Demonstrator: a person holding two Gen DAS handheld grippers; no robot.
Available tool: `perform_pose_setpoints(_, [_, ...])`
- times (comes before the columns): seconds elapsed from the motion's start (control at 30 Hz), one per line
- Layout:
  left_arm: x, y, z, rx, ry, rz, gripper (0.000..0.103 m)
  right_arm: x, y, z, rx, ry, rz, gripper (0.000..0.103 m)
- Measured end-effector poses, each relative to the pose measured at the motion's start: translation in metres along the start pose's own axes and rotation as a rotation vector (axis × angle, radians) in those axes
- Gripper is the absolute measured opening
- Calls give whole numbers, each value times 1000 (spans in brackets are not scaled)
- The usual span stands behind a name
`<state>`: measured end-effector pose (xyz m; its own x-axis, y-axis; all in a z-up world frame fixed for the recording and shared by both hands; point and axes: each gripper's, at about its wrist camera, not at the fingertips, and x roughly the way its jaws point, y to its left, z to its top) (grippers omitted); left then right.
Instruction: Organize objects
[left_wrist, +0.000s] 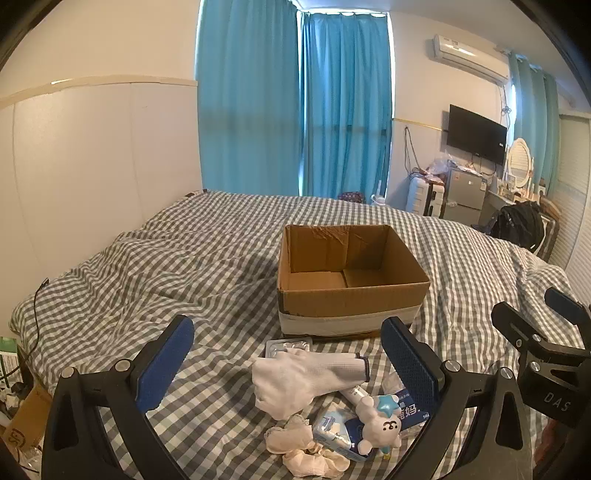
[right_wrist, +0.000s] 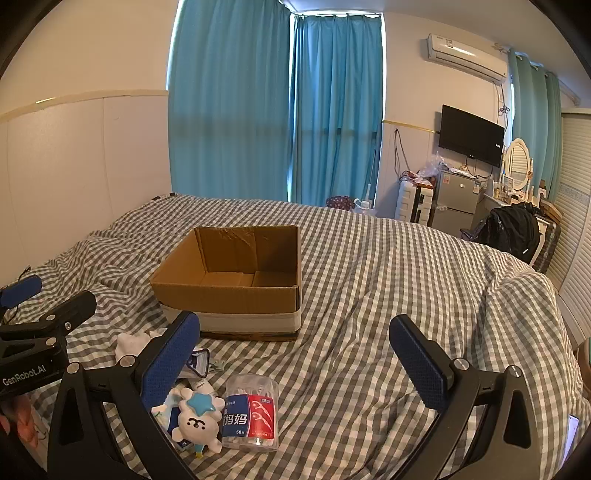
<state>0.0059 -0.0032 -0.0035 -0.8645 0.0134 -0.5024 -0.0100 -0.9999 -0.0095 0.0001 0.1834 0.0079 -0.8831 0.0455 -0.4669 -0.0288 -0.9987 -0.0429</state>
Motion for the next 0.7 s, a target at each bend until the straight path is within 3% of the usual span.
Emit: perform_pose_setpoints(0.7, [-1, 2, -3, 3, -2, -2, 103, 0, 3, -2, 2, 8, 9, 103])
